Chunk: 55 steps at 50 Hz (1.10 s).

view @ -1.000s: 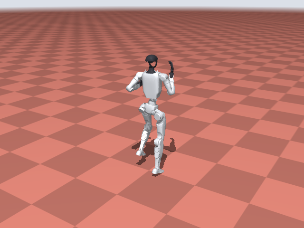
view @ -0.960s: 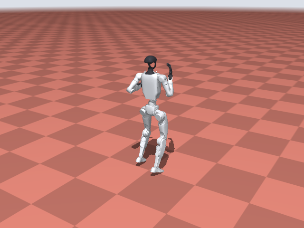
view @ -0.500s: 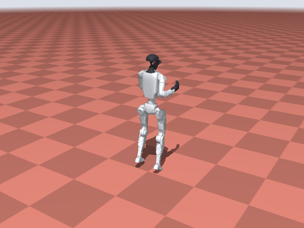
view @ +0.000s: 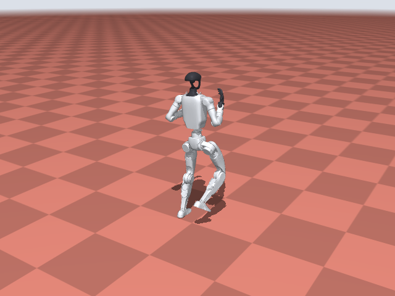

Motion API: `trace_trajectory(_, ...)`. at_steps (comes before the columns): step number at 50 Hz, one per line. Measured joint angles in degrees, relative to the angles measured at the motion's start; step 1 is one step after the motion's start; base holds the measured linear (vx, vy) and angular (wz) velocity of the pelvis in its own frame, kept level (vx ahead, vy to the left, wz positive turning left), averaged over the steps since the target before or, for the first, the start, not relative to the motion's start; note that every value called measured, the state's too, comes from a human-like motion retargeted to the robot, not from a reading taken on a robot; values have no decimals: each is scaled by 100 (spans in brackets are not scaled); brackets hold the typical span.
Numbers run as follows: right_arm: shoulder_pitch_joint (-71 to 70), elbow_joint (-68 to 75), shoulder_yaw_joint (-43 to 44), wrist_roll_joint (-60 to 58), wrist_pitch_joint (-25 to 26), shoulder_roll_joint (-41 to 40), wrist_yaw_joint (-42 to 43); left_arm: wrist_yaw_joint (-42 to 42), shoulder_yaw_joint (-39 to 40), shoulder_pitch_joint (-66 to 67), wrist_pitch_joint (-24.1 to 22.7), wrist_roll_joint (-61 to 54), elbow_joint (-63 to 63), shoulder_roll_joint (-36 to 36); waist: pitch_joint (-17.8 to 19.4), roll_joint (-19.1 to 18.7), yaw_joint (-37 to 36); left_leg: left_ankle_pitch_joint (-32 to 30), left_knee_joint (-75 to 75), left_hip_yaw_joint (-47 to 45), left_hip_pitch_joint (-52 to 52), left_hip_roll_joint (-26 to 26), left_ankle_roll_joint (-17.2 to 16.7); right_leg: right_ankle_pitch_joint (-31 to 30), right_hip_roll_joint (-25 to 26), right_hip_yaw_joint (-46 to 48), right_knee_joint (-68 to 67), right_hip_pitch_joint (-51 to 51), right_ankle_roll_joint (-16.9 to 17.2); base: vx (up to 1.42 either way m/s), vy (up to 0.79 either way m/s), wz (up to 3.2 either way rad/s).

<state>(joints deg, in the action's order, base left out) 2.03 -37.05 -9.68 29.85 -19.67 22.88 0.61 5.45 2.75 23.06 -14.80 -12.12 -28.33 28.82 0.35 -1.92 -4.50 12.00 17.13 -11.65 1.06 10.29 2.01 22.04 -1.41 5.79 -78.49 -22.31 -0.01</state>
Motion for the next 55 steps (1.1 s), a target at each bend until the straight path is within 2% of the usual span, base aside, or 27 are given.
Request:
trace_trajectory(2, 413, 388, 44, -140, -61, 86, -145, 260, -349, -1224, -100, 674, 417, -310, 127, -233, 488, 1215, -103, 203, 7, 82, 32, 882, -95, 135, -2146, -899, -343, -23, 13, 116)
trace_trajectory(5, 1335, 891, 453, -63, -50, -160, 145, 949, -847, -3590, -66, 1023, 950, -458, 812, 6, 972, 2390, 877, 778, -389, -244, 833, 1033, -524, 2, -4461, -1843, -8, -20, 4, 138)
trace_trajectory(7, 2163, 831, 812, 206, -20, -307, -38, 1163, -895, -4951, 105, 1507, 1067, -492, 920, 58, 962, 2538, 1637, 882, -972, -253, 885, 985, -276, -105, -4845, -2379, -5, -12, -3, 40)
trace_trajectory(9, 2933, 620, 1090, 436, 59, -46, -320, 1421, -791, -5631, 209, 1732, 952, -531, 704, 0, 1072, 2218, 1305, 844, -1014, -195, 594, 694, -22, -90, -4446, -2495, 40, 5, -2, -1)
trace_trajectory(12, 3733, 429, 1358, 453, 157, 604, -611, 1836, -729, -5695, 205, 1764, 716, -633, 191, -250, 1552, 1030, 84, 948, -666, -117, 160, 2, 97, 185, -2553, -1759, -28, 13, -7, 49)
trace_trajectory(14, 4034, 546, 1340, 189, 133, 657, -801, 1661, -771, -5410, 177, 2092, 709, -816, -130, -450, 1695, -82, -459, 1148, -624, -45, -76, -393, 312, 354, -290, -778, -268, 8, -9, 84)
trace_trajectory(16, 4141, 754, 1309, -26, 177, 421, -811, 1261, -875, -5013, 59, 2020, 662, -1012, -164, -290, 1670, -866, -621, 1318, -435, -293, -78, -1381, 291, 353, 2582, 672, -61, 9, -10, 107)
trace_trajectory(18, 3895, 1004, 1277, -108, 298, 182, -615, 782, -940, -4514, -19, 1613, 543, -1140, -146, 337, 1486, -627, 626, 1055, -807, -1027, 216, -2605, -233, 152, 5534, 2091, 280, 1, -11, 65)
trace_trajectory(19, 3642, 1110, 1271, -93, 389, 111, -484, 603, -960, -4259, -10, 1369, 465, -1156, -141, 639, 1332, -145, 2006, 728, -1408, -1282, 381, -2727, -549, 63, 6348, 2462, 397, -8, -10, 16)
trace_trajectory(20, 3351, 1206, 1267, -63, 485, 56, -351, 453, -978, -4009, 15, 1134, 386, -1153, -138, 897, 1156, 425, 3629, 345, -2155, -1441, 531, -2599, -843, -7, 6858, 2684, 478, -13, -8, -25)
trace_trajectory(22, 2592, 1370, 1089, 19, 399, -73, -46, 153, -1019, -3558, -82, 820, 304, -1033, 87, 1059, 628, 1272, 6691, -87, -3507, -1175, 660, -1298, -1020, -58, 7070, 2931, 374, -18, -7, -52)
trace_trajectory(25, 1038, 1292, 936, 80, -14, -132, 667, -201, -903, -2606, -316, 195, 267, -751, 627, 947, -16, 1849, 10253, -37, -5351, -888, 553, 101, -969, -69, 7248, 3118, -77, -28, -7, -46)
trace_trajectory(27, -533, 1071, 992, 24, -132, -69, 1036, -421, -520, -1521, -308, -548, 299, -631, 1067, 732, -166, 1952, 11475, 195, -6117, -847, 430, 587, -795, -310, 6670, 2876, -541, -26, -4, -76)
trace_trajectory(29, -1872, 777, 1094, -76, -145, -153, 1176, -708, -182, -406, -169, -1199, 334, -550, 1080, 751, -185, 1967, 11823, 233, -6599, -957, 501, 741, -817, -481, 5858, 2290, -667, -9, 0, -42)
trace_trajectory(31, -2404, 296, 1230, -2, -216, -255, 1305, -889, -84, 408, -66, -1667, 301, -238, 643, 932, -244, 1804, 11463, 155, -6806, -1115, 711, 248, -940, -431, 5993, 2000, -416, 11, 0, 36)
trace_trajectory(33, -2241, -251, 1269, 242, -333, -350, 1382, -1018, -101, 875, -52, -1917, 243, 244, 152, 1200, -412, 1546, 10480, 36, -6490, -1269, 878, -835, -1070, -377, 6771, 2080, -64, 21, 2, 40)
trace_trajectory(35, -1792, -624, 1186, 366, -327, -427, 1215, -1162, -150, 1158, -46, -1936, 249, 508, -178, 1435, -543, 1194, 8945, -75, -5642, -1449, 899, -2097, -1204, -466, 7425, 2244, 319, 21, 6, -18)
trace_trajectory(37, -1330, -761, 1000, 329, -176, -464, 775, -1289, -162, 1356, 32, -1654, 301, 392, -327, 1392, -592, 624, 6888, -6, -4344, -1496, 734, -2584, -1205, -452, 7380, 2318, 388, 17, 7, -107)
trace_trajectory(39, -864, -772, 690, 257, -114, -480, 279, -1300, -200, 1321, 89, -1100, 368, 131, -320, 972, -662, -129, 4505, 242, -2814, -1231, 472, -2039, -943, -191, 6054, 2052, 14, 11, 7, -176)
trace_trajectory(42, -205, -644, 271, 206, -69, -422, -46, -785, -380, 530, 138, -338, 536, -90, -129, 123, -559, -1128, 1203, 429, -882, -461, 142, -542, -337, 9, 1895, 666, -439, 2, 6, -107)
trace_trajectory(43, 9, -583, 238, 244, -34, -334, -87, -551, -461, 133, 138, -216, 585, -129, -47, -111, -390, -920, 568, 387, -477, -228, 42, -123, -157, 53, 543, 158, -424, -6, 7, 7)
trace_trajectory(45, 385, -385, 317, 274, 18, -78, -211, -138, -705, -825, 69, 36, 747, -280, 137, -406, 63, 468, -128, 397, 68, -2, -31, 639, -68, 161, -1935, -836, -308, -13, 9, 69)
trace_trajectory(47, 761, 25, 445, 102, 32, 62, -214, 300, -1064, -2087, -49, 302, 996, -488, 420, -440, 550, 1716, -165, 644, 129, -65, 348, 1120, -207, 141, -3851, -1681, -195, -23, 6, 113)
trace_trajectory(48, 997, 280, 496, 17, 11, 26, -132, 530, -1249, -2817, -80, 508, 1132, -569, 621, -372, 744, 2134, 196, 831, -45, -155, 692, 1268, -237, 67, -4536, -2000, -151, -27, 0, 113)
trace_trajectory(50, 1607, 646, 692, 44, -61, -203, -6, 871, -1485, -4319, -13, 1082, 1302, -641, 959, -271, 893, 2719, 1594, 1128, -829, -205, 1061, 1396, -22, -22, -5306, -2575, -99, -24, -6, 71)
trace_trajectory(52, 2333, 613, 956, 260, -61, -219, -121, 1047, -1416, -5335, 129, 1560, 1180, -646, 924, -235, 803, 2671, 1918, 1028, -1170, -122, 768, 1251, 269, -76, -5191, -2922, -131, -5, -7, -30)
trace_trajectory(55, 3169, 274, 1246, 509, 80, 399, -528, 1346, -1181, -5761, 232, 1756, 780, -655, 329, -209, 1025, 1810, 522, 753, -738, -172, 370, 590, 156, -40, -3797, -2617, -280, 16, -5, -24)
